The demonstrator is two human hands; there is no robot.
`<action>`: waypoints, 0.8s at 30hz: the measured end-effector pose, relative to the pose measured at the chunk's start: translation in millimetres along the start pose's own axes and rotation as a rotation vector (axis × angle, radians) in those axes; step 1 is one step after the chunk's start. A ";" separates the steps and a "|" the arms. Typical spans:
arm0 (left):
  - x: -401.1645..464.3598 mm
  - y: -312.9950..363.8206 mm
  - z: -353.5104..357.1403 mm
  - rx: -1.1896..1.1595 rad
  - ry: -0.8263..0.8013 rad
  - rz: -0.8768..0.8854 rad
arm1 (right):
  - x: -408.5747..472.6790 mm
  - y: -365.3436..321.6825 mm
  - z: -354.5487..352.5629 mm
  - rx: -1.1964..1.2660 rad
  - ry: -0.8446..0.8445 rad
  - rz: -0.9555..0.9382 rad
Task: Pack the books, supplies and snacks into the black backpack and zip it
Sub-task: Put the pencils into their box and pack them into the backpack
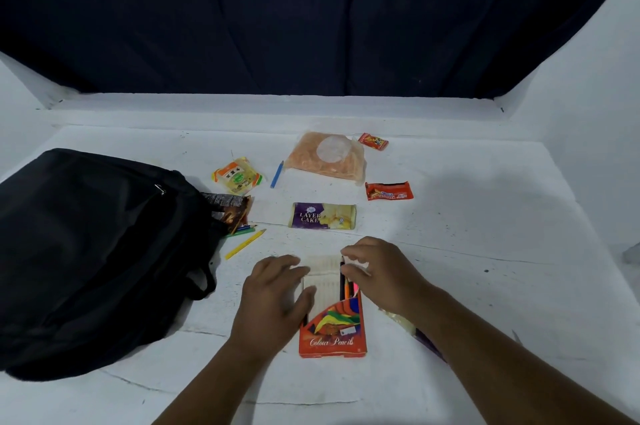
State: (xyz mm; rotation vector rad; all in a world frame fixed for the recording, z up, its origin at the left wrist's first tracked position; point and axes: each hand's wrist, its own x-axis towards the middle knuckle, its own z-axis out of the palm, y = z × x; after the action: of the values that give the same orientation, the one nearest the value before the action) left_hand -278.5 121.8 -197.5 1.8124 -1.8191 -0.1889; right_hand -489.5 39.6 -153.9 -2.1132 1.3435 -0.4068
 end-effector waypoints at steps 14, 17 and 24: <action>-0.9 -0.2 2.4 0.011 0.013 -0.031 | -9.0 -2.2 4.2 -0.049 -0.058 -0.015; -1.4 -0.4 0.3 -0.002 0.002 -0.036 | -15.1 0.2 9.3 -0.049 -0.020 -0.050; 4.2 9.2 -24.6 -0.280 0.181 -0.011 | -25.1 4.4 11.2 -0.063 -0.013 -0.082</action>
State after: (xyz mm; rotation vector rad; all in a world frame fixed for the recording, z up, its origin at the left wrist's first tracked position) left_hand -274.6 125.4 -171.4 1.5903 -1.5716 -0.2611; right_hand -497.6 64.3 -164.0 -2.2251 1.2810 -0.3881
